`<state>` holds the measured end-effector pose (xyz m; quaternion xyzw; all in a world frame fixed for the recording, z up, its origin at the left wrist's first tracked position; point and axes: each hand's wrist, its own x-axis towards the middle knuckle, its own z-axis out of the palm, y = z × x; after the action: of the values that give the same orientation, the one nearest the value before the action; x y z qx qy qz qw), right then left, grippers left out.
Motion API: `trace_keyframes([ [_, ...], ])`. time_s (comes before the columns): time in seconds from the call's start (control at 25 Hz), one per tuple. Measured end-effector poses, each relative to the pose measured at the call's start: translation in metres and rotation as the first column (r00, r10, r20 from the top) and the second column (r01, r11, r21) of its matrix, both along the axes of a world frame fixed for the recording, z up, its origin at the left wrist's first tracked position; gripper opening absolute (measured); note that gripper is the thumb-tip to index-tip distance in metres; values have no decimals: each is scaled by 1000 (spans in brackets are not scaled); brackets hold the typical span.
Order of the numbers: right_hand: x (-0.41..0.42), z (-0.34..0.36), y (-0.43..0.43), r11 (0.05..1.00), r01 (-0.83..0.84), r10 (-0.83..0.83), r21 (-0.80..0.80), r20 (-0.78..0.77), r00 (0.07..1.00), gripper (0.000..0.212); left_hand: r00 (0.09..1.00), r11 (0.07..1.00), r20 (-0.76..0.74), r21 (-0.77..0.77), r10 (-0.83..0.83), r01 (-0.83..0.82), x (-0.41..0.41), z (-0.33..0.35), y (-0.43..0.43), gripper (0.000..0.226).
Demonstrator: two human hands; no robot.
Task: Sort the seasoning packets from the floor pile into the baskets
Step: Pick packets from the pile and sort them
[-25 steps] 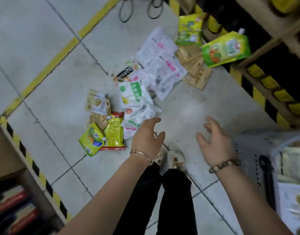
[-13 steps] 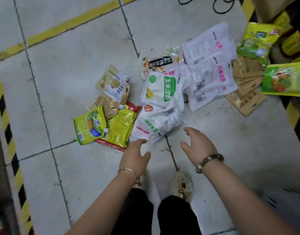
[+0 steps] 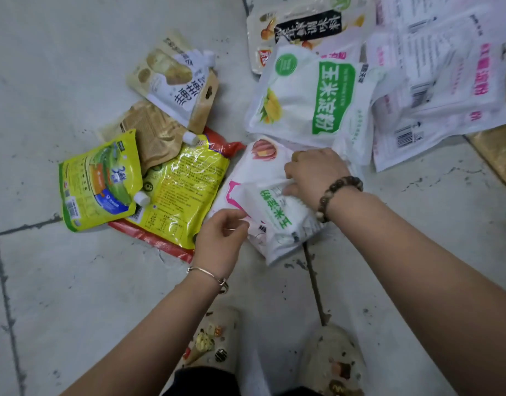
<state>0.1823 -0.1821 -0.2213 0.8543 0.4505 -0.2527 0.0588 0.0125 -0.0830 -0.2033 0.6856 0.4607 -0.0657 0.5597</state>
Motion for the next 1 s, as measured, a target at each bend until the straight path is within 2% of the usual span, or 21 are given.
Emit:
trace_keyframes([
  [0.12,-13,8,-14,999,28,-26,23,-70,997,24,978,974,8,-92,209,-208,-20,0,6,23],
  [0.2,-13,16,-34,956,247,-222,160,-157,962,25,931,913,10,-200,366,-357,-27,0,18,16],
  [0.24,-15,24,-42,865,425,-356,266,-272,894,24,883,832,16,-346,468,-434,-27,3,23,11],
  [0.28,-17,31,-47,686,633,-478,358,-434,763,21,847,735,20,-508,531,-449,-21,4,26,19],
  [0.32,-24,38,-45,447,815,-541,369,-614,575,15,853,684,33,-614,520,-393,-14,8,26,34],
  [0.36,-30,43,-37,249,922,-544,295,-745,386,13,901,700,83,-661,427,-271,-5,11,24,47],
  [0.4,-37,45,-26,146,969,-530,200,-811,247,15,932,720,132,-674,337,-165,5,15,19,57],
  [0.44,-42,42,-14,119,984,-528,129,-832,173,18,938,738,188,-668,290,-94,12,18,14,62],
  [0.48,-44,41,0,125,988,-533,86,-835,140,21,928,741,222,-667,299,-79,18,22,10,61],
  [0.56,-45,37,17,192,977,-540,95,-821,186,26,895,749,217,-640,390,-171,21,25,12,40],
  [0.64,-43,32,19,283,929,-513,238,-781,357,24,879,804,188,-520,437,-288,16,22,21,25],
  [0.72,-39,26,12,363,830,-490,425,-671,557,14,880,860,191,-378,435,-343,12,20,34,15],
  [0.76,-35,22,10,478,718,-464,506,-548,696,15,882,877,192,-317,431,-360,12,20,42,14],
  [0.8,-30,17,12,667,511,-362,542,-364,858,20,886,886,179,-276,429,-373,12,19,51,12],
  [0.84,-24,10,18,847,220,-158,483,-166,973,23,889,887,163,-261,429,-380,10,17,60,11],
  [0.88,-20,4,27,927,-54,76,370,-44,996,22,898,891,141,-263,416,-372,7,15,70,10],
  [0.92,-17,-1,35,925,-260,263,276,26,964,23,913,896,127,-285,387,-340,5,12,80,10],
  [0.96,-14,-5,42,900,-376,372,220,61,926,27,931,902,115,-314,346,-297,3,10,90,10],
  [1.0,-11,-8,48,893,-415,411,171,60,909,33,947,906,101,-339,305,-255,2,9,97,10],
])
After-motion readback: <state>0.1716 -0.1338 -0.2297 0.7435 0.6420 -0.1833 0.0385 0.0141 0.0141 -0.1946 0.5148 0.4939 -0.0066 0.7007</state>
